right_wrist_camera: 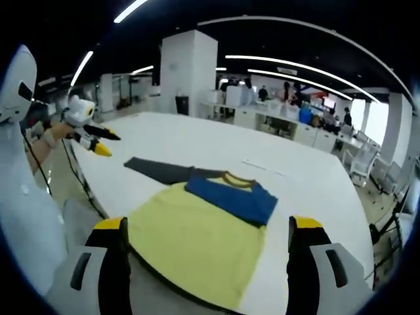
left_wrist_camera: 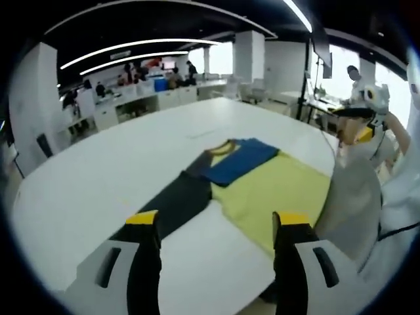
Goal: Fold the garment on the visible template until the final outline fits inside the template.
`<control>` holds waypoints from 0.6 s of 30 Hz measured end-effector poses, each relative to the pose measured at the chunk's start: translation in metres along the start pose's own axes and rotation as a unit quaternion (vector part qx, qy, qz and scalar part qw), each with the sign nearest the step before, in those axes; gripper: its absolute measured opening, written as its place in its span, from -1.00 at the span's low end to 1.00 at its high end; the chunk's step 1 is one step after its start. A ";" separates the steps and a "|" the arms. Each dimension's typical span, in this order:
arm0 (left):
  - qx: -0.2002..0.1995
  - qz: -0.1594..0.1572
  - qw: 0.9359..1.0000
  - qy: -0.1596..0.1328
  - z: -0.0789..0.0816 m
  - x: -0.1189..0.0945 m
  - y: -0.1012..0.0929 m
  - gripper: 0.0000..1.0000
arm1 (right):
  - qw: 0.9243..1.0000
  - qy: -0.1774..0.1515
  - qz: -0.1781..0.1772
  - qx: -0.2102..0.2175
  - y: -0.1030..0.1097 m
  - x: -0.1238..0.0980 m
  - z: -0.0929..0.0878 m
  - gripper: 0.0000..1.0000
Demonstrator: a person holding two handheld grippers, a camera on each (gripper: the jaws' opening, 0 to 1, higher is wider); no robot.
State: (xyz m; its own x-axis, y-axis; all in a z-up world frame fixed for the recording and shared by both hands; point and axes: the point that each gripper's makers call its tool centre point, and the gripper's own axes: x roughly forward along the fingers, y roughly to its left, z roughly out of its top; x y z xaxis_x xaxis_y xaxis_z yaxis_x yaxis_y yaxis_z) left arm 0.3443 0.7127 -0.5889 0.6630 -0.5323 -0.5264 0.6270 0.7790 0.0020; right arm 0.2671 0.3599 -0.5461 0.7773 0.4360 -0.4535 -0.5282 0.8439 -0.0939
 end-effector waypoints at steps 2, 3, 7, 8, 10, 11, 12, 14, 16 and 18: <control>-0.008 0.001 1.000 0.001 -0.002 0.000 0.004 0.24 | 1.000 0.000 0.001 0.000 0.000 0.000 -0.001 1.00; -0.011 0.003 1.000 0.001 -0.003 0.000 0.006 0.22 | 1.000 0.001 0.001 0.001 0.000 0.000 -0.001 1.00; -0.013 0.008 1.000 0.007 -0.012 0.002 0.017 0.09 | 1.000 0.002 0.001 0.001 0.000 0.000 -0.001 1.00; -0.018 0.013 1.000 0.005 -0.013 0.002 0.021 0.05 | 1.000 0.003 0.001 0.000 0.000 0.000 -0.002 1.00; -0.017 0.020 1.000 0.003 -0.014 0.003 0.027 -0.06 | 1.000 0.003 0.001 0.002 0.000 0.000 -0.002 1.00; -0.023 0.021 0.999 0.006 -0.017 0.005 0.030 -0.10 | 1.000 0.002 0.001 0.002 0.001 0.000 -0.002 1.00; -0.024 0.024 0.999 0.010 -0.020 0.005 0.033 -0.12 | 1.000 0.002 0.001 0.001 0.001 0.001 -0.002 1.00; -0.021 0.036 0.999 0.015 -0.025 0.007 0.042 -0.14 | 1.000 0.002 0.001 0.002 0.001 0.001 -0.002 1.00; -0.023 0.042 0.999 0.019 -0.029 0.009 0.051 -0.18 | 1.000 0.003 0.001 0.002 0.001 0.001 -0.002 1.00; -0.030 0.048 0.998 0.021 -0.033 0.011 0.058 -0.29 | 1.000 0.003 0.000 0.002 0.001 0.000 -0.002 1.00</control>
State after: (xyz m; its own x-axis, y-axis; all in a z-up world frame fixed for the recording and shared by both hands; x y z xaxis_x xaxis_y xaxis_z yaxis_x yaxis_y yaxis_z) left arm 0.3743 0.7632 -0.6224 0.7008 -0.4407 -0.5609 0.5348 0.8449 0.0044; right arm 0.2664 0.3600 -0.5476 0.7756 0.4341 -0.4581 -0.5269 0.8450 -0.0912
